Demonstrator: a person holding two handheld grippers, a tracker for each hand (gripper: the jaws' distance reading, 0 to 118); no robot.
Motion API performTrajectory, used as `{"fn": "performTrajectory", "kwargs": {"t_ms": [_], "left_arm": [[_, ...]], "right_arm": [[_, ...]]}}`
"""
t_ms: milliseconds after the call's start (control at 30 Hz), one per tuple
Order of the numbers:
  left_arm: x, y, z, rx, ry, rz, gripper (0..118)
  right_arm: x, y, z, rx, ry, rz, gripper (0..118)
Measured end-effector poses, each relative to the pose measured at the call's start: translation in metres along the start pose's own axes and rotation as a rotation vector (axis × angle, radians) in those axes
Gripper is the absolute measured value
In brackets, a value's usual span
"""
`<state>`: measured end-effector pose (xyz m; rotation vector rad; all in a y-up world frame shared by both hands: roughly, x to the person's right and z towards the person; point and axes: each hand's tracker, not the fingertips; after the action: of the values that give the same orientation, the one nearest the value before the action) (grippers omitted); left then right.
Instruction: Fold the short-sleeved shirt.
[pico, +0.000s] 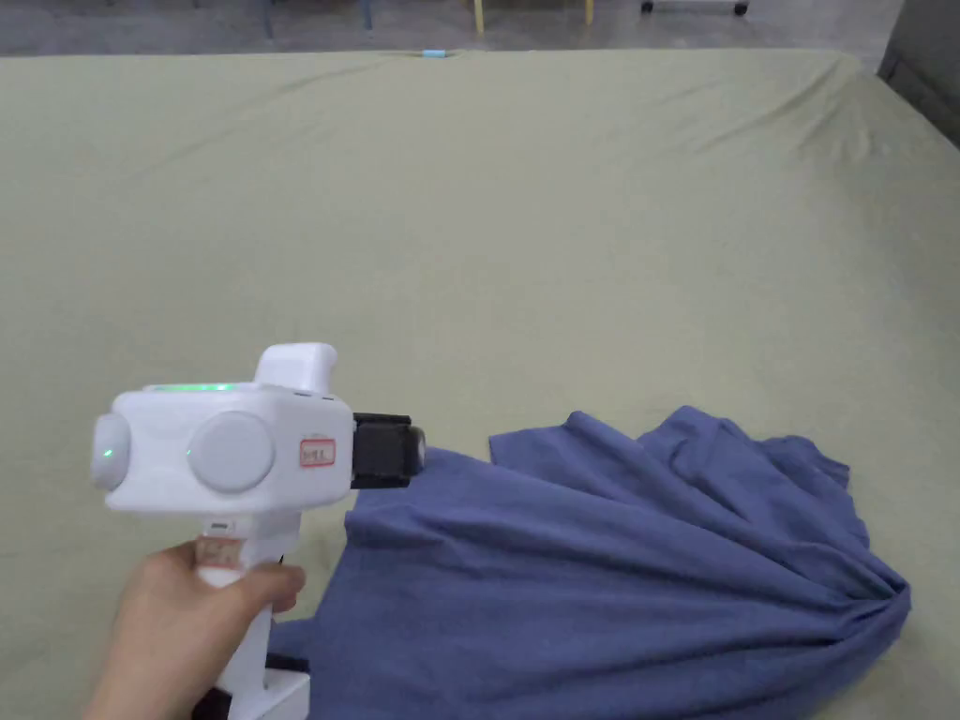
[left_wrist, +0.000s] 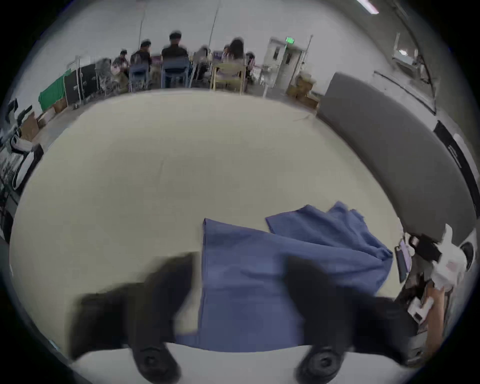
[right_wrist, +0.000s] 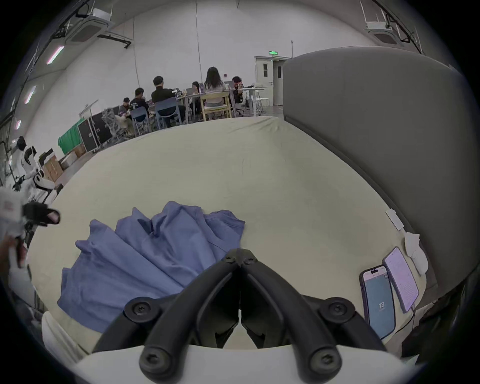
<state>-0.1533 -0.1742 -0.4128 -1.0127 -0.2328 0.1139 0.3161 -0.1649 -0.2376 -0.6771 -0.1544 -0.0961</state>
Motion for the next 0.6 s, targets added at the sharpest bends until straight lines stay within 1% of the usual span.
{"fn": "performTrajectory", "kwargs": {"t_ms": [33,100,233,267,300,333,367,400,433,467,500,567,600], "left_arm": [[-0.004,0.008,-0.020,-0.014,-0.021,0.020,98],[-0.008,0.019,-0.056,-0.101,-0.023,0.062,98],[-0.012,0.019,-0.109,-0.205,0.042,0.027,98],[-0.011,0.017,-0.115,-0.216,0.029,0.023,95],[-0.008,0.013,-0.112,-0.199,0.057,-0.001,91],[-0.003,0.009,-0.105,-0.138,0.109,-0.066,80],[0.002,0.005,-0.098,-0.101,0.134,-0.141,51],[0.005,0.001,-0.093,-0.080,0.149,-0.185,11],[0.005,-0.002,-0.088,-0.085,0.029,-0.149,2],[0.001,-0.003,-0.083,-0.108,0.002,-0.091,2],[0.006,-0.005,-0.081,-0.127,-0.012,-0.110,2],[0.017,-0.009,-0.069,-0.065,0.041,-0.175,2],[0.014,-0.010,-0.054,-0.043,0.016,-0.152,2]], "right_arm": [[0.000,-0.001,-0.001,-0.005,-0.003,0.001,3],[0.001,-0.003,-0.004,-0.023,-0.010,0.007,3],[0.004,-0.012,-0.011,-0.065,-0.026,0.008,3],[0.004,-0.014,-0.013,-0.075,-0.028,0.007,3],[0.004,-0.016,-0.015,-0.086,-0.031,0.009,3],[0.004,-0.018,-0.017,-0.097,-0.037,0.011,3],[0.003,-0.021,-0.019,-0.103,-0.041,0.015,3],[0.003,-0.023,-0.022,-0.107,-0.044,0.018,3],[0.002,-0.025,-0.024,-0.113,-0.042,0.019,3],[0.002,-0.026,-0.026,-0.123,-0.039,0.019,3],[0.000,-0.028,-0.029,-0.133,-0.037,0.017,3],[-0.003,-0.031,-0.031,-0.146,-0.028,0.010,3],[-0.003,-0.030,-0.030,-0.150,-0.017,0.001,3]]}}
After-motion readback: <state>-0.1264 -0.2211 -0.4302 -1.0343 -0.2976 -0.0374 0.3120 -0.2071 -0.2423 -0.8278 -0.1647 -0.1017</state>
